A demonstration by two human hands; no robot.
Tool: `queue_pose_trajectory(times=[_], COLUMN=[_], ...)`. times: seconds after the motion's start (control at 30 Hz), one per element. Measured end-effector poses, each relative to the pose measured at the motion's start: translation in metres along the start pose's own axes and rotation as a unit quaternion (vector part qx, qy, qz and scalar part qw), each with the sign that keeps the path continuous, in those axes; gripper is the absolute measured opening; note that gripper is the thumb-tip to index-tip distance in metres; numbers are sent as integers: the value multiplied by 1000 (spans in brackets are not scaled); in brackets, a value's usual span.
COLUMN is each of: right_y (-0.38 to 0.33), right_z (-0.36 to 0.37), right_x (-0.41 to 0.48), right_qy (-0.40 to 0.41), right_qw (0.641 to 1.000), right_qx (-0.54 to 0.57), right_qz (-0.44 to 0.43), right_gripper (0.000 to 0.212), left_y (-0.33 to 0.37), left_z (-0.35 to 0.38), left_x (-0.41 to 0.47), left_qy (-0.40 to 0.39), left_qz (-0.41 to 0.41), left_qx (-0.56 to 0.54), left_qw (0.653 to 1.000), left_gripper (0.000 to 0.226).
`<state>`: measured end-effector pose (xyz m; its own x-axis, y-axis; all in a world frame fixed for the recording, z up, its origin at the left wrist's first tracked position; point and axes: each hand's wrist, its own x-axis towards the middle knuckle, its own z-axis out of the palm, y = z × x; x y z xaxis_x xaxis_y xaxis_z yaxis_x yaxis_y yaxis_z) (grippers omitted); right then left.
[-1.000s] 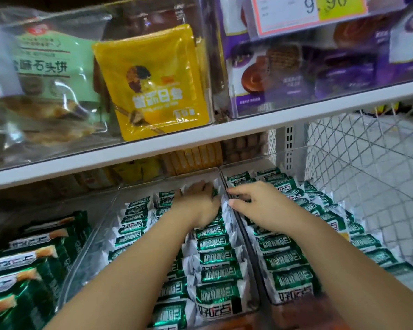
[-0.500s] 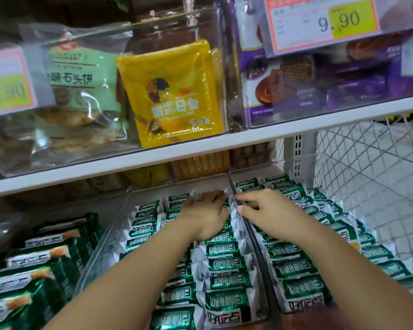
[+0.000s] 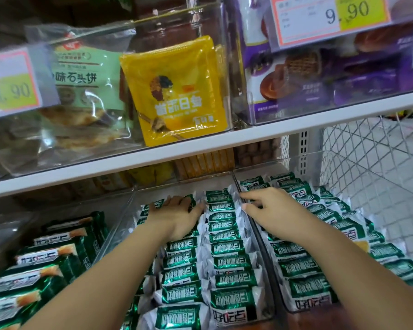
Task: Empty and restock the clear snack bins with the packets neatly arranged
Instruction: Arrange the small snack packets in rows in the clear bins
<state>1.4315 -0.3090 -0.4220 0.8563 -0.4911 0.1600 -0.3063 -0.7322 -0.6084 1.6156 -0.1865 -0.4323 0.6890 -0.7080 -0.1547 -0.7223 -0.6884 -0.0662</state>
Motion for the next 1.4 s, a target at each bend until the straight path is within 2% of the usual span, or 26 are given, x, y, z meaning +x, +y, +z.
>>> queue_pose_trajectory(times=[0.13, 0.3, 0.4, 0.53, 0.7, 0.87, 0.93, 1.0, 1.1, 1.2, 1.3, 1.4], right_y=[1, 5, 1, -6, -9, -8, -13, -22, -37, -44, -47, -51], right_z=[1, 6, 3, 5, 12, 13, 13, 16, 27, 40, 45, 42], right_x=[-1, 0, -2, -5, -10, -21, -32, -48, -74, -89, -89, -87], right_qy=[6, 8, 0, -8, -19, 3, -3, -49, -128, -140, -124, -137], right_qw=[1000, 1000, 1000, 1000, 998, 996, 991, 980, 943, 908, 900, 906], right_qx=[-5, -4, -8, -27, -53, -82, -115, -158, -270, -365, -388, -369], right_qz=[-5, -9, 1, -2, 3, -29, -69, -109, -149, -153, -154, -157], right_gripper=[41, 41, 41, 44, 50, 51, 51, 51, 54, 57, 53, 53], left_y=[0, 2, 0, 3, 4, 4, 3, 3, -1, -5, -4, -2], left_z=[4, 2, -3, 15, 20, 13, 16, 23, 33, 38, 45, 43], left_x=[6, -3, -22, -53, -50, -78, -105, -131, -142, -137, -135, -140], left_qy=[5, -1, 6, -30, -30, -2, -6, -17, -9, 8, 23, 88], left_qz=[19, 39, 39, 51, 34, 52, 73, 89, 79, 74, 69, 77], left_qx=[-41, -18, -21, -30, -13, -77, -89, -67, -34, -28, -24, -45], left_qw=[999, 999, 999, 998, 999, 996, 993, 994, 996, 997, 997, 992], left_gripper=[60, 54, 56, 60, 62, 64, 67, 69, 63, 60, 59, 57])
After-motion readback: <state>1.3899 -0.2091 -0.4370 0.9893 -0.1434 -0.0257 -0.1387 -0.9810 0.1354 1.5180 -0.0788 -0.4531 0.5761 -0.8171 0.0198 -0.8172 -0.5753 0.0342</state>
